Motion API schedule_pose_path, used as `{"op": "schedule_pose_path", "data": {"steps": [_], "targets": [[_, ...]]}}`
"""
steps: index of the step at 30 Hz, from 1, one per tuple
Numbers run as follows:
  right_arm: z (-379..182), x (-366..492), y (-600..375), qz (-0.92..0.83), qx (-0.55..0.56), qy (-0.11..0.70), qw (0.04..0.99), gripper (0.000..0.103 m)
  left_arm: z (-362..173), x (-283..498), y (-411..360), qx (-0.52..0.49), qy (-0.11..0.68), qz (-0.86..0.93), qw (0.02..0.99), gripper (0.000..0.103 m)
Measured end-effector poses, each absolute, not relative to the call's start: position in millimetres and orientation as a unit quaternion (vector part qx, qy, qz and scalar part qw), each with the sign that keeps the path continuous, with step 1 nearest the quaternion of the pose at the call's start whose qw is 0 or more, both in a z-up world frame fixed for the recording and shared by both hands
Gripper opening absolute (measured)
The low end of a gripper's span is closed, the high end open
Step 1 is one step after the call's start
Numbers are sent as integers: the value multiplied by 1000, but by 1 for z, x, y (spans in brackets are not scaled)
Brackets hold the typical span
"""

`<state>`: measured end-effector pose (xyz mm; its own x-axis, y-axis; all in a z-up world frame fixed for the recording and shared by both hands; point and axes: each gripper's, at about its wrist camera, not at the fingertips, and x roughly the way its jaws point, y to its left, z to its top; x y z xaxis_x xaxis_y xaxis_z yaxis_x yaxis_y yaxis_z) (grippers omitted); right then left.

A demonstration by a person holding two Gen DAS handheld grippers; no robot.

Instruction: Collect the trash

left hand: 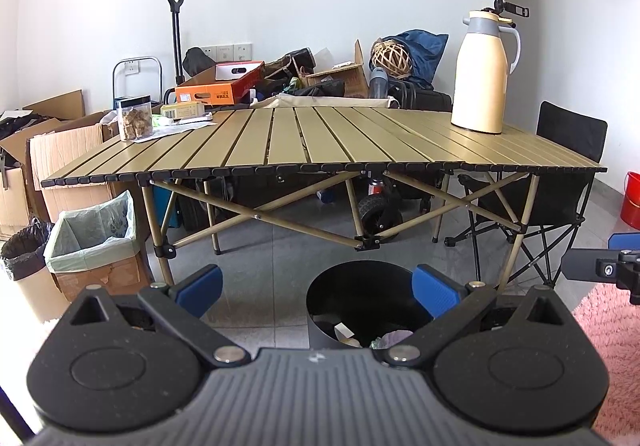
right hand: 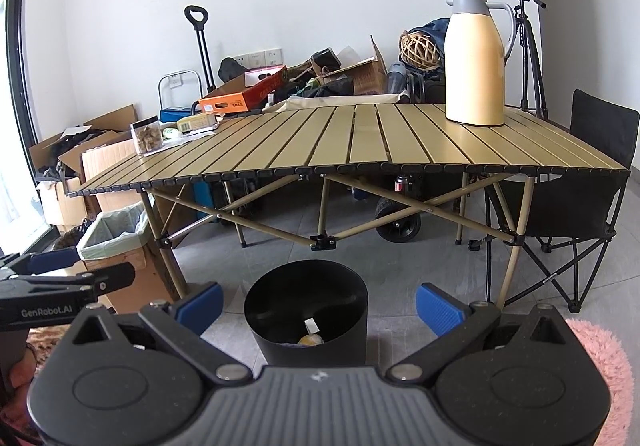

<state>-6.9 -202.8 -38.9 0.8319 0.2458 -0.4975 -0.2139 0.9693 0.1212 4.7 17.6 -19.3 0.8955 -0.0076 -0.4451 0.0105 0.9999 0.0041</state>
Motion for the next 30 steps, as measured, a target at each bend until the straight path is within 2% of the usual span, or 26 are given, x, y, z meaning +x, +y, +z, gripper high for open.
{"op": "schedule_pose_path", "data": {"steps": [30], "targets": [[-36, -7, -203, 121, 25, 264, 957, 103, -14, 4, 21, 2, 225, 0, 974, 103]]}}
